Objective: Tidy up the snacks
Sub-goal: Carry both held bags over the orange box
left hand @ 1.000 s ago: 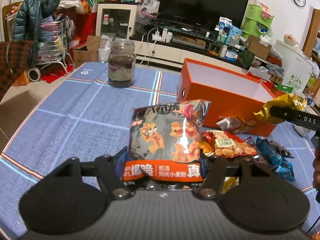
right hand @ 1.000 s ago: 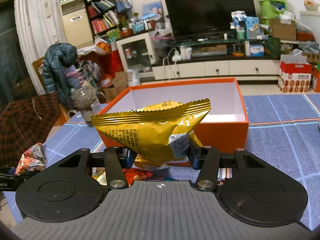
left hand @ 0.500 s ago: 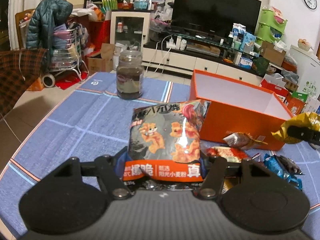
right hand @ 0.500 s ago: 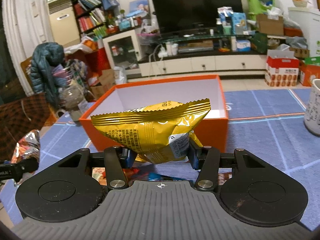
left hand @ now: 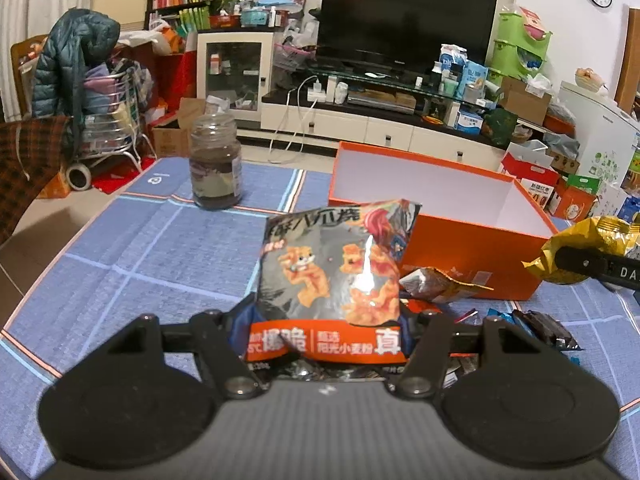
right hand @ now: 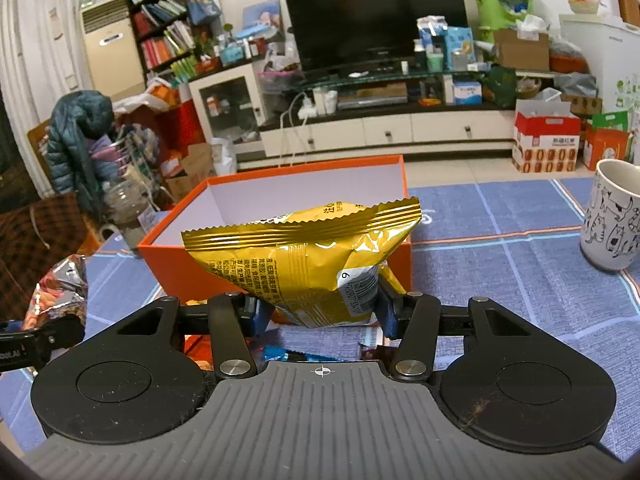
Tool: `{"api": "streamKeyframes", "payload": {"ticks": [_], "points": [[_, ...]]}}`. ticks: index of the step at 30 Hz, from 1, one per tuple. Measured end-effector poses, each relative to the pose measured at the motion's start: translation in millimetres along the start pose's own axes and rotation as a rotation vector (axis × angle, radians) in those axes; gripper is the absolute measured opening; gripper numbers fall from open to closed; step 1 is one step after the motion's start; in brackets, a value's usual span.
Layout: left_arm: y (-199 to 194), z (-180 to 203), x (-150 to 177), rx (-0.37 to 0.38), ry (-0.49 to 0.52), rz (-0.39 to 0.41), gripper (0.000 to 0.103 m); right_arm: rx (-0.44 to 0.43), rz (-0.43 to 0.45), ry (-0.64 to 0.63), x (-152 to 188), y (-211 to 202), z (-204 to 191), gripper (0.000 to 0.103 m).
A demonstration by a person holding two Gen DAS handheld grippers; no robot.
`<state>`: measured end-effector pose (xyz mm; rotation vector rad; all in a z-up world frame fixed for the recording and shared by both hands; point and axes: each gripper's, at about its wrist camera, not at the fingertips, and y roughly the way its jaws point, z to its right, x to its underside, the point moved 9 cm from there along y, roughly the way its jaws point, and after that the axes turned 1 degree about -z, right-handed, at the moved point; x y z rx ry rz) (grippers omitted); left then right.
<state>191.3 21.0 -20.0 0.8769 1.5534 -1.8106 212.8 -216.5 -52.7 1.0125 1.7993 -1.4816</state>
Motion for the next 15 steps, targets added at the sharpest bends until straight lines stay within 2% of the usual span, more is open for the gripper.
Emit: {"api": "streamKeyframes", "payload": {"ticks": [15], "points": [[4, -13, 1, -0.073, 0.032, -0.017, 0.061, -0.025, -0.015, -0.055, 4, 7, -27, 0.038]]}}
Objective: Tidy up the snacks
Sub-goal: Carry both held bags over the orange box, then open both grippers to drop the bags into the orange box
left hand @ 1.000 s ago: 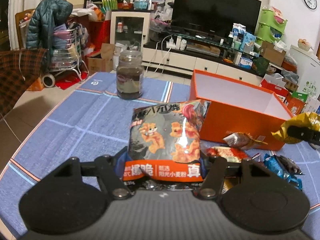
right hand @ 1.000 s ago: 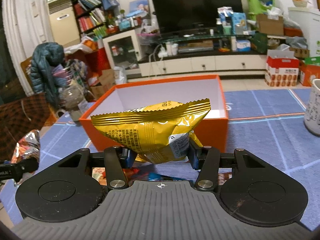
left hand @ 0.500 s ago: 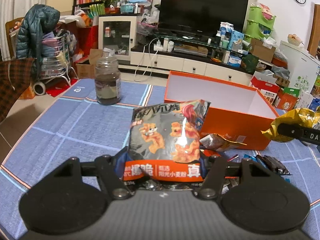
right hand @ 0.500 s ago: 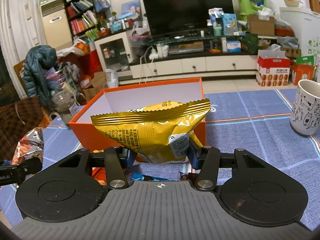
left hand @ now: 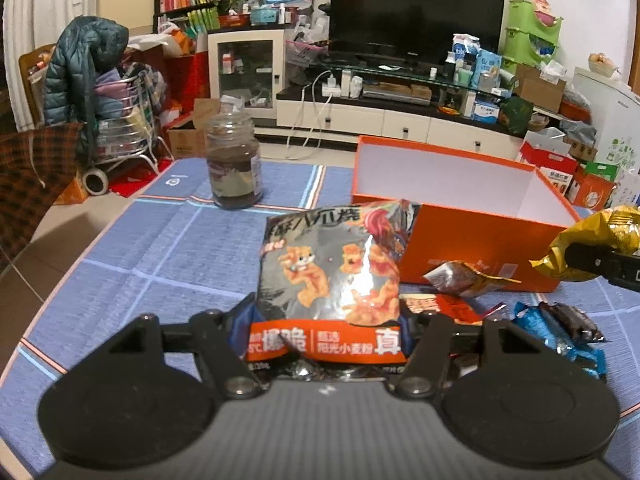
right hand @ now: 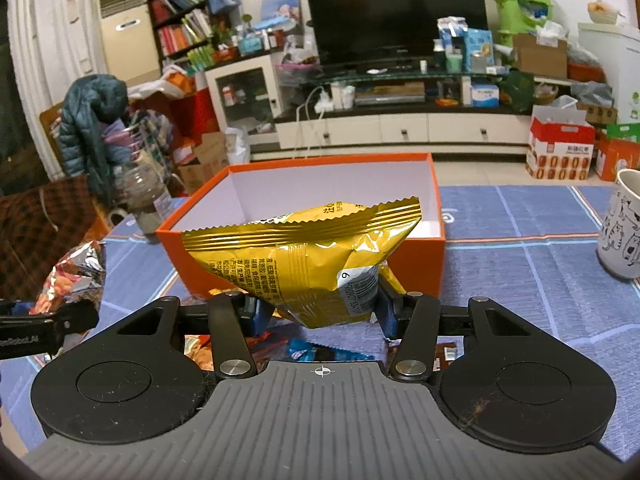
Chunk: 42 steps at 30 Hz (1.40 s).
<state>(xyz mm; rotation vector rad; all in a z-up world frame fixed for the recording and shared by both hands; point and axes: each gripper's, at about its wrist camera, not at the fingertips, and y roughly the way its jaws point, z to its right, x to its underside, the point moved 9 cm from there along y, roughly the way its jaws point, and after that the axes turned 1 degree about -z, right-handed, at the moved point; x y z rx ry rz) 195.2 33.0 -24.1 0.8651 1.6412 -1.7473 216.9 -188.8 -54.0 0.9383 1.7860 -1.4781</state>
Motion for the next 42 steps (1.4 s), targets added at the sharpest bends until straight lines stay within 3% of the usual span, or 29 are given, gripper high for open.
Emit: {"api": "streamKeyframes", "payload": {"ticks": [23, 33, 38, 42], "points": [[1, -7, 3, -0.032, 0.026, -0.016, 0.061, -0.006, -0.009, -0.016, 3, 4, -8, 0.038], [-3, -3, 3, -0.004, 0.021, -0.01, 0.061, -0.011, 0.004, -0.017, 3, 1, -7, 0.038], [-14, 13, -13, 0.065, 0.006, 0.021, 0.061, -0.041, 0.029, 0.016, -5, -14, -1, 0.038], [0, 34, -47, 0.093, 0.024, 0.046, 0.061, -0.047, 0.064, 0.034, -28, -17, 9, 0.038]]}}
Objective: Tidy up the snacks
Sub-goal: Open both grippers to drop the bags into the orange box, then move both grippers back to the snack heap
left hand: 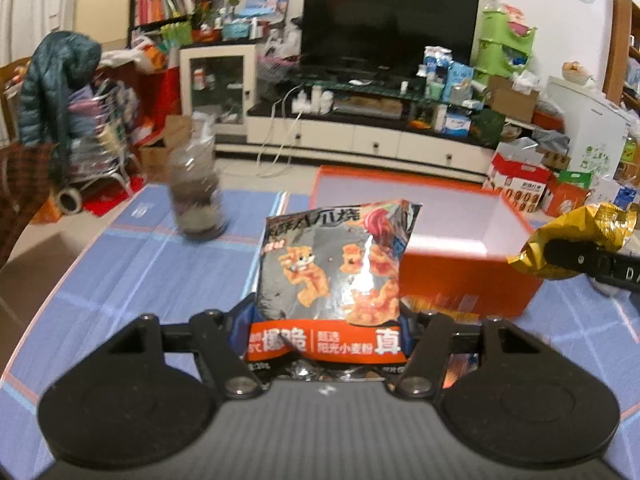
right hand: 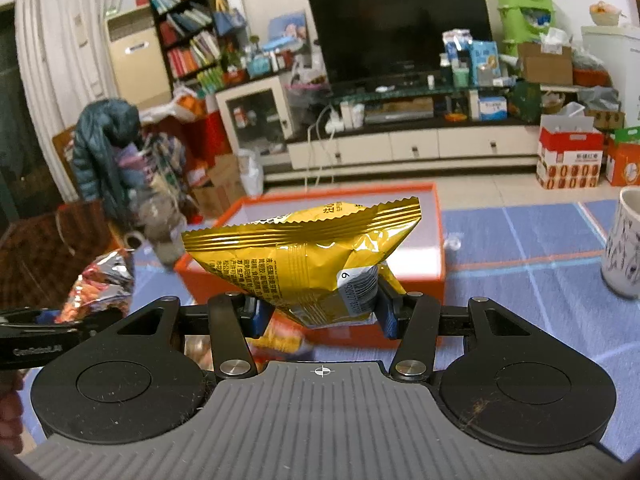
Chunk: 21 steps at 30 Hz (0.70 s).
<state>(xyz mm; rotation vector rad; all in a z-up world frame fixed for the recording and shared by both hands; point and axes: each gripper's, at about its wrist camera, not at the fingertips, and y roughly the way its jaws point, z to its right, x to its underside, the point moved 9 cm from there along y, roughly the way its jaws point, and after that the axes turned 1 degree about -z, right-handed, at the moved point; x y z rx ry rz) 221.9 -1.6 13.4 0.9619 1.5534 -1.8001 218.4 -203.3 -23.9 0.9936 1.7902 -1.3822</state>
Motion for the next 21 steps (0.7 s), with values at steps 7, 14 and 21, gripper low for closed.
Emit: {"api": "streamKeyframes", "payload": {"ticks": [7, 14, 21], "points": [[81, 28, -80, -0.01, 0.01, 0.0, 0.082, 0.061, 0.022, 0.014, -75, 58, 14, 0.042], [4, -2, -47, 0.025, 0.003, 0.091, 0.093, 0.006, 0.099, 0.04, -73, -3, 26, 0.071], [-48, -56, 43, -0.033, -0.117, 0.06, 0.093, 0.088, 0.0, 0.102, 30, -73, 58, 0.071]]}}
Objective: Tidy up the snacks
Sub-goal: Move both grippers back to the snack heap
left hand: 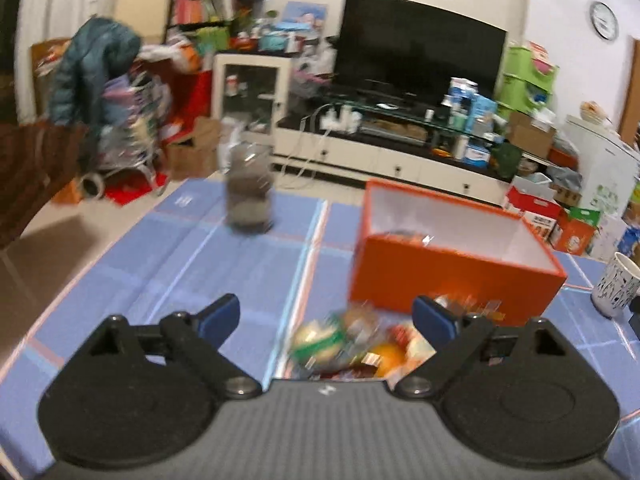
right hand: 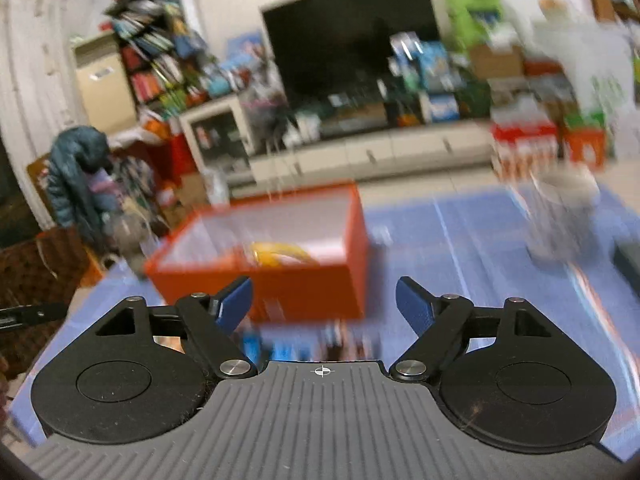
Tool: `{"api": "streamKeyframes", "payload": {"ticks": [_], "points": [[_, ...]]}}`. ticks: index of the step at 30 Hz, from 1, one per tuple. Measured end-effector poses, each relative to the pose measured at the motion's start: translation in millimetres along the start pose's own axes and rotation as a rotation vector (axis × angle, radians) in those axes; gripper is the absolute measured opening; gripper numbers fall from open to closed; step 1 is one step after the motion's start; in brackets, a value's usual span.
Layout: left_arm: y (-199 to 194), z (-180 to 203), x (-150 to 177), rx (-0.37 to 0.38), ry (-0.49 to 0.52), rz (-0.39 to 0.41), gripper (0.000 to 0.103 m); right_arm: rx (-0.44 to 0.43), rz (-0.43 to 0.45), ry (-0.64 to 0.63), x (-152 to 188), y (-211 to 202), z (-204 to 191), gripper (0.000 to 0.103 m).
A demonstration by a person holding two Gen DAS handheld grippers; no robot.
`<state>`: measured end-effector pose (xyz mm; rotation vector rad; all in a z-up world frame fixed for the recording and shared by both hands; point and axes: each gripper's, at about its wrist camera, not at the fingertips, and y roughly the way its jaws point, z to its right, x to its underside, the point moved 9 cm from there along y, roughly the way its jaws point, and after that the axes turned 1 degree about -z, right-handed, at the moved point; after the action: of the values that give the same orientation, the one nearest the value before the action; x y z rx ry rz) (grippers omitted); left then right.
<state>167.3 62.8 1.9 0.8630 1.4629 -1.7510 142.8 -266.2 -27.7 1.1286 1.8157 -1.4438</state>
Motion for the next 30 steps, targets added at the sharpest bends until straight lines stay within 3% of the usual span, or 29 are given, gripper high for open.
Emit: {"api": "streamKeyframes", "payload": {"ticks": [2, 5, 7, 9, 11, 15, 18, 20, 24, 28, 30], "points": [[-1, -7, 16, 0.01, -0.007, -0.012, 0.093, 0.02, -0.032, 0.01, 17, -8, 7, 0.072], [2, 0, 33, 0.077, 0.075, -0.052, 0.093, 0.056, -0.085, 0.009, 39, -4, 13, 0.08], [0, 6, 40, 0.116, 0.128, -0.056, 0.093, 0.067, -0.127, 0.017, 50, 8, 16, 0.08], [-4, 14, 46, 0.172, 0.169, -0.06, 0.093, 0.091, -0.15, 0.016, 55, 19, 18, 0.082], [-7, 25, 54, 0.219, 0.213, -0.073, 0.093, 0.095, -0.172, 0.01, 55, 31, 17, 0.092], [-8, 48, 59, 0.259, 0.323, -0.055, 0.093, 0.109, -0.229, -0.089, 53, 51, 1, 0.096], [-5, 58, 61, 0.287, 0.332, -0.059, 0.093, 0.214, -0.272, -0.206, 43, 60, -11, 0.096], [-2, 65, 65, 0.3, 0.339, -0.077, 0.093, 0.244, -0.246, -0.248, 33, 63, -17, 0.096], [-1, 81, 76, 0.315, 0.405, -0.089, 0.093, 0.201, -0.2, -0.149, 24, 81, -14, 0.095], [-1, 96, 86, 0.325, 0.49, -0.094, 0.093, 0.199, -0.274, -0.066, 41, 104, 9, 0.074], [2, 99, 88, 0.326, 0.505, -0.1, 0.093, 0.16, -0.291, -0.015, 46, 108, 15, 0.071]]}}
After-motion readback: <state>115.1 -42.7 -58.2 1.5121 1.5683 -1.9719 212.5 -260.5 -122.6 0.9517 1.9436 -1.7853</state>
